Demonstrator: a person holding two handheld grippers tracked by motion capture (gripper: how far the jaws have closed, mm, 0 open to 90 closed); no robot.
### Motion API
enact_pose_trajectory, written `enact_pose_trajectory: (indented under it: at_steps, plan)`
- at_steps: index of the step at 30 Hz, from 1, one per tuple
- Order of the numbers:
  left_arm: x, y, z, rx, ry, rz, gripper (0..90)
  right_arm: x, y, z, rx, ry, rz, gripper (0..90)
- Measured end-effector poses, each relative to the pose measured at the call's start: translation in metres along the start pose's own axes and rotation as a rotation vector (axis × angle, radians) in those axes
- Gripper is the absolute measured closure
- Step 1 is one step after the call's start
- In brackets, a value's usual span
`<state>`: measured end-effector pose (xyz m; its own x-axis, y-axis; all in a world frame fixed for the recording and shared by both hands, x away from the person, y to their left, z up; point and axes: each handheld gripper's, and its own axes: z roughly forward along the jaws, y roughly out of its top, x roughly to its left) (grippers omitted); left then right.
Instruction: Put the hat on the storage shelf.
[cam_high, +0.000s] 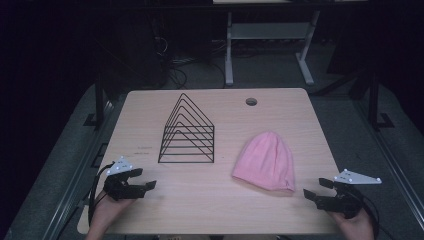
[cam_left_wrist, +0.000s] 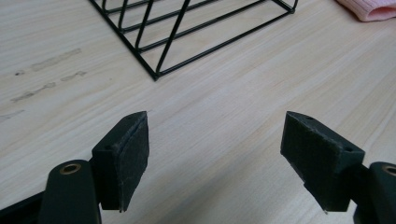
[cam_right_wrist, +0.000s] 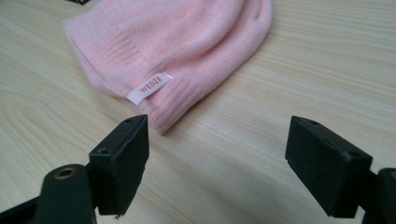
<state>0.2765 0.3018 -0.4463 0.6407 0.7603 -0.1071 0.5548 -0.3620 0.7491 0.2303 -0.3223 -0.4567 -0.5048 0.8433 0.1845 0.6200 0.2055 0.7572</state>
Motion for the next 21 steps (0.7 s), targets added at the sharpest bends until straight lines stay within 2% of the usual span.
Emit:
enact_pose_trajectory:
  at_steps: [2, 4, 10, 14, 15, 21]
  plan:
    - [-0.001, 0.0, 0.001, -0.001, -0.003, -0.014, 23.4, -0.001, 0.003, 0.002, 0.011, 0.019, 0.004, 19.9]
    - [0.001, 0.0, 0.002, 0.0, -0.001, -0.012, 23.4, -0.004, 0.009, 0.006, 0.033, 0.026, -0.014, 19.9]
    - [0.004, -0.001, 0.002, 0.001, 0.0, -0.022, 23.4, -0.009, 0.023, 0.012, 0.04, 0.047, -0.025, 19.8]
    - [0.006, 0.0, 0.0, 0.006, 0.01, -0.008, 23.4, -0.012, 0.035, 0.018, 0.052, 0.069, -0.03, 19.8]
    - [0.006, -0.001, 0.0, -0.006, 0.013, -0.022, 23.4, -0.013, 0.039, 0.02, 0.052, 0.073, -0.029, 19.9]
    - [0.01, -0.001, -0.002, -0.02, 0.022, -0.04, 23.4, -0.018, 0.056, 0.031, 0.074, 0.104, -0.04, 20.0]
